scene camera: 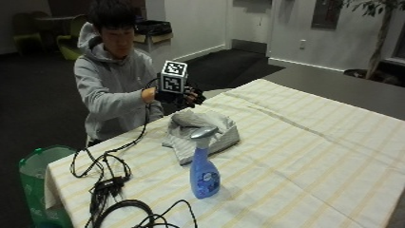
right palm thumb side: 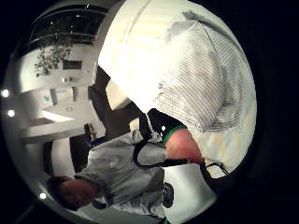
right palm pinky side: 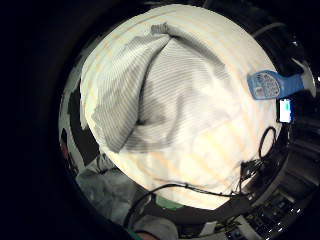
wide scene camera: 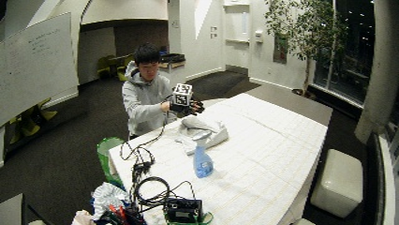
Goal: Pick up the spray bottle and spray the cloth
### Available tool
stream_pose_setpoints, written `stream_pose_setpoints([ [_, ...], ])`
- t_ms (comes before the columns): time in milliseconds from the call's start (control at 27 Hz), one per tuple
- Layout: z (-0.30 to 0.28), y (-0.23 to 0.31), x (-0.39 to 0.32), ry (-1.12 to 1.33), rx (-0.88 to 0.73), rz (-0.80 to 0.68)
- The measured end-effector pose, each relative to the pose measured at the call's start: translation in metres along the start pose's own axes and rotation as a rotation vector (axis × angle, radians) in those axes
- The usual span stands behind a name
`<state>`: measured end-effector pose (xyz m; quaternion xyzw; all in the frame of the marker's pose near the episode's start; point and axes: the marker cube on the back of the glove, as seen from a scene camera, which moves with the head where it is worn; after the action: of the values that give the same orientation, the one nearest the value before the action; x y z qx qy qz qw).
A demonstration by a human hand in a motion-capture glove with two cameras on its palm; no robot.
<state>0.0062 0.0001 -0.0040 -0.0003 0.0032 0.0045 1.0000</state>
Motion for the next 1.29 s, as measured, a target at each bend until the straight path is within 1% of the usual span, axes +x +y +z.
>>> stream_pose_setpoints([
  [703,-0.011,0.013,0.027,0.019,0.015,0.032],
  [961,-0.012,0.029,0.036,0.017,0.03,0.065],
  [1294,-0.022,0.059,0.079,0.042,0.094,0.134],
])
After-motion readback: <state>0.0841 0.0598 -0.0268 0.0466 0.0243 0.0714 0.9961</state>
